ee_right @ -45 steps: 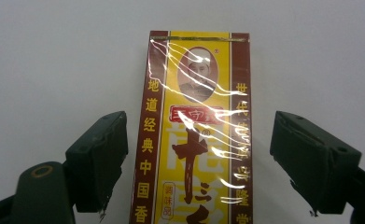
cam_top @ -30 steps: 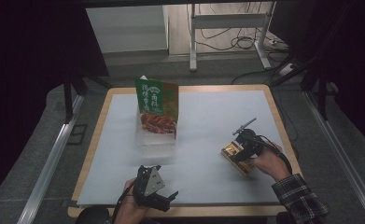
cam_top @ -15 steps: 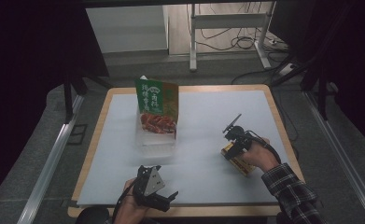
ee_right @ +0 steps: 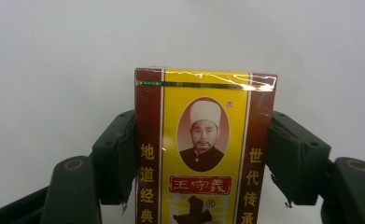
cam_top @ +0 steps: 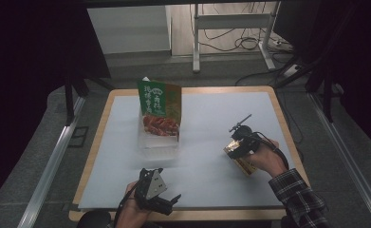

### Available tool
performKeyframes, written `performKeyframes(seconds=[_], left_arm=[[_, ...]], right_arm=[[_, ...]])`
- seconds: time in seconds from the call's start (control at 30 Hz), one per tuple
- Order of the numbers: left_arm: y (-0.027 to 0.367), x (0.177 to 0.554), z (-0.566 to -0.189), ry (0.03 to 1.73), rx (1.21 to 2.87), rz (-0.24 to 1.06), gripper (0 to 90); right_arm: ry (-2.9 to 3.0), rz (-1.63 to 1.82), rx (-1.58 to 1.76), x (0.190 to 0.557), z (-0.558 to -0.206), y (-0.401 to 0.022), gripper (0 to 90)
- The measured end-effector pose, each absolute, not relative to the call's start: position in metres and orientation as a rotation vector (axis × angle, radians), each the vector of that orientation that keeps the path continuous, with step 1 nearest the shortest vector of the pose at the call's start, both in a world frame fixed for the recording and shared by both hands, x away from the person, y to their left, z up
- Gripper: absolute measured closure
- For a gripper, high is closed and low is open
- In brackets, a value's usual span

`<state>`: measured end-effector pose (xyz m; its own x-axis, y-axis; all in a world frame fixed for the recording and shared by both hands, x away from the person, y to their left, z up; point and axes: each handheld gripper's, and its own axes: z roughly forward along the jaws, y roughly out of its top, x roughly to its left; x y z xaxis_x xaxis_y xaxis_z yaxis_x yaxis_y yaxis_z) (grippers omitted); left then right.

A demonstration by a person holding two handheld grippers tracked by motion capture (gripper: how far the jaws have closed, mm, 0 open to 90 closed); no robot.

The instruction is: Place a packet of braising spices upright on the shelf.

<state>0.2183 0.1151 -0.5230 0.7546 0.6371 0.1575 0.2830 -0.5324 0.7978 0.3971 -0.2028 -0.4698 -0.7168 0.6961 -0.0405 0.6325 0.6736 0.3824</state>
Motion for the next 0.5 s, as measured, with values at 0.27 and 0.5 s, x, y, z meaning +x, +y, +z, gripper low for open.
performKeyframes(seconds=[0.27, 0.5], left_arm=[[0.117, 0.219, -0.522, 0.690, 2.145, 0.559, 0.0], [0.117, 0.219, -0.522, 0.692, 2.143, 0.561, 0.0]], right_arm=[[2.628, 0.724, 1.082, 0.389, -0.463, -0.217, 31.9], [2.563, 0.833, 1.068, 0.382, -0.458, -0.225, 31.9]])
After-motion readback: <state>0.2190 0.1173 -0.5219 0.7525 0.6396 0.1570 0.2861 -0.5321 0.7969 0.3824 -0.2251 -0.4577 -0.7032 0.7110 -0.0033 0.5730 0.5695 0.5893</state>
